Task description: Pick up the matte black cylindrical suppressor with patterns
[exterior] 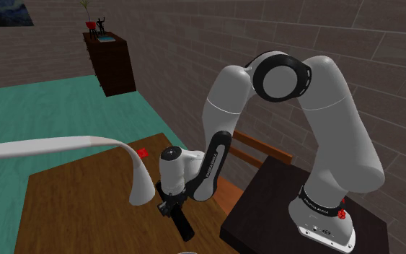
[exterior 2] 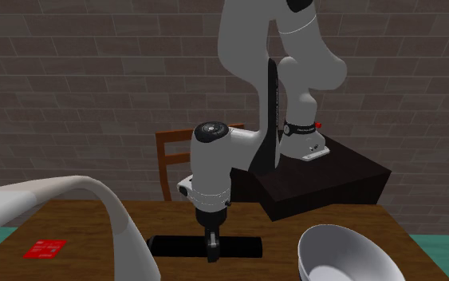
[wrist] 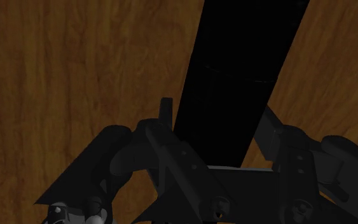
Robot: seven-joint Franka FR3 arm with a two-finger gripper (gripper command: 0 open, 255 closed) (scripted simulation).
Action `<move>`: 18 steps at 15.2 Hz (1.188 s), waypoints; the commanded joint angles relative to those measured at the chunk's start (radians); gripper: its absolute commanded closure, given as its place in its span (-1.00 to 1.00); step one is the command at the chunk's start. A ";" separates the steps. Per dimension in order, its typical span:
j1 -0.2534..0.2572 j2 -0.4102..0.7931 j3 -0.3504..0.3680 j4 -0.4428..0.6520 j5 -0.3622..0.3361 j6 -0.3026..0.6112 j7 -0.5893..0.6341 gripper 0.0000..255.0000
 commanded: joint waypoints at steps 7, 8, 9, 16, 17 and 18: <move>-0.023 -0.053 0.028 -0.021 0.019 -0.036 -0.017 1.00; -0.029 -0.066 0.036 -0.026 0.024 -0.045 -0.021 1.00; -0.035 -0.080 0.043 -0.031 0.030 -0.054 -0.026 1.00; -0.077 -0.172 0.095 -0.059 0.078 -0.120 -0.062 1.00; -0.082 -0.185 0.103 -0.062 0.085 -0.129 -0.068 1.00; -0.088 -0.198 0.110 -0.065 0.093 -0.139 -0.074 1.00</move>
